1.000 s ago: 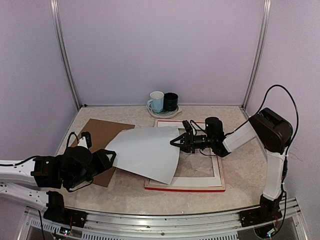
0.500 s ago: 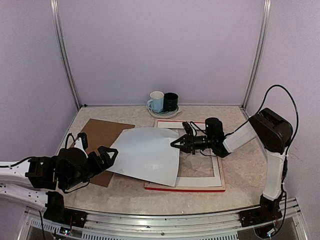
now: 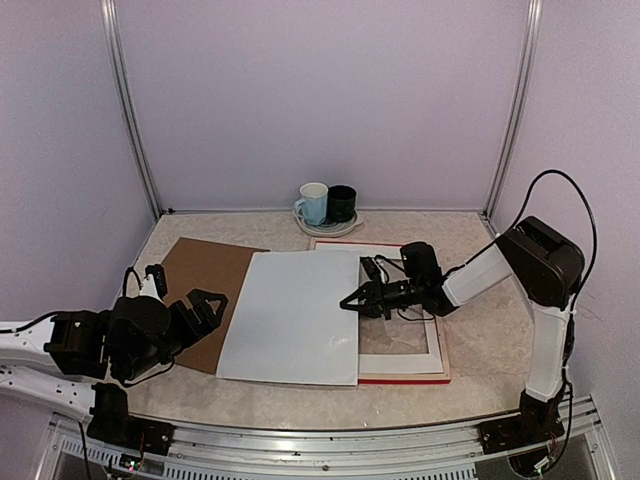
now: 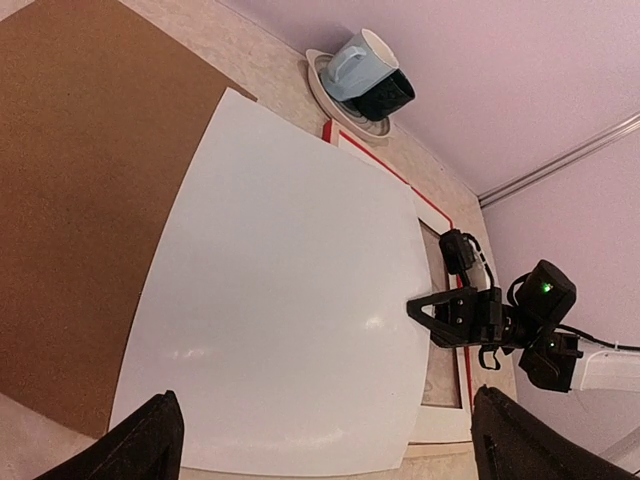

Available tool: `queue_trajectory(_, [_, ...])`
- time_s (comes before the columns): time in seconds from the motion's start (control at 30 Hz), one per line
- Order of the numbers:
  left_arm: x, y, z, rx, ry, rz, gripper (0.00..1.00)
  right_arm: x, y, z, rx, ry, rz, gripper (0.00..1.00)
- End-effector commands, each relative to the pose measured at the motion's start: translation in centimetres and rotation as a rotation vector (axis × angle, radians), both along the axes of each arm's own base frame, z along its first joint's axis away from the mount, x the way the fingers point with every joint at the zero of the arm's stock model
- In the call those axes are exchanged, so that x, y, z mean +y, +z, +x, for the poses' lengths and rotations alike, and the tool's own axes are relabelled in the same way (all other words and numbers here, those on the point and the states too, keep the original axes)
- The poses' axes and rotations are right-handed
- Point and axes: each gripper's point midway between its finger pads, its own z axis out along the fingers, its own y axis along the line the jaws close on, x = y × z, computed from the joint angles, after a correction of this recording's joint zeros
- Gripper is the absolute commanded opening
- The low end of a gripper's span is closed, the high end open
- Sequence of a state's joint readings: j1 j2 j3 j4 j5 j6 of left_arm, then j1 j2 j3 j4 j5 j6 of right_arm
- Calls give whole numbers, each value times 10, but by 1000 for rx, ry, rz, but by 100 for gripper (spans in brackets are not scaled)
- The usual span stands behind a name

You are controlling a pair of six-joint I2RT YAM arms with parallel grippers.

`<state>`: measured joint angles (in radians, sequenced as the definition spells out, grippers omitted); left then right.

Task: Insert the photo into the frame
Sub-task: Pass from the left arm to the right

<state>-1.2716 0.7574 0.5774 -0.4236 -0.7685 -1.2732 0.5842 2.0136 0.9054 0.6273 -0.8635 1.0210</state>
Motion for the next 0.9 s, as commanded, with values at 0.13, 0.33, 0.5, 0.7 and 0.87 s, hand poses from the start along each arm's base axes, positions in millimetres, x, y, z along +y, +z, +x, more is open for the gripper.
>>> queue_trajectory(0.13, [2, 8, 1, -13, 20, 8, 99, 5, 8, 2, -58, 0, -56, 6])
queue_trajectory(0.33, [-2, 10, 1, -19, 9, 9, 99, 4, 6, 7, -73, 0, -99, 8])
queue_trajectory(0.5, [-2, 10, 2, -23, 8, 13, 99, 4, 4, 16, -91, -9, -151, 10])
queue_trajectory(0.7, [-3, 11, 1, -24, 3, 13, 99, -1, -1, 26, -88, -30, -195, 10])
queue_trajectory(0.87, [-3, 13, 1, -27, 2, 7, 99, -9, -14, 32, -56, -48, -214, 9])
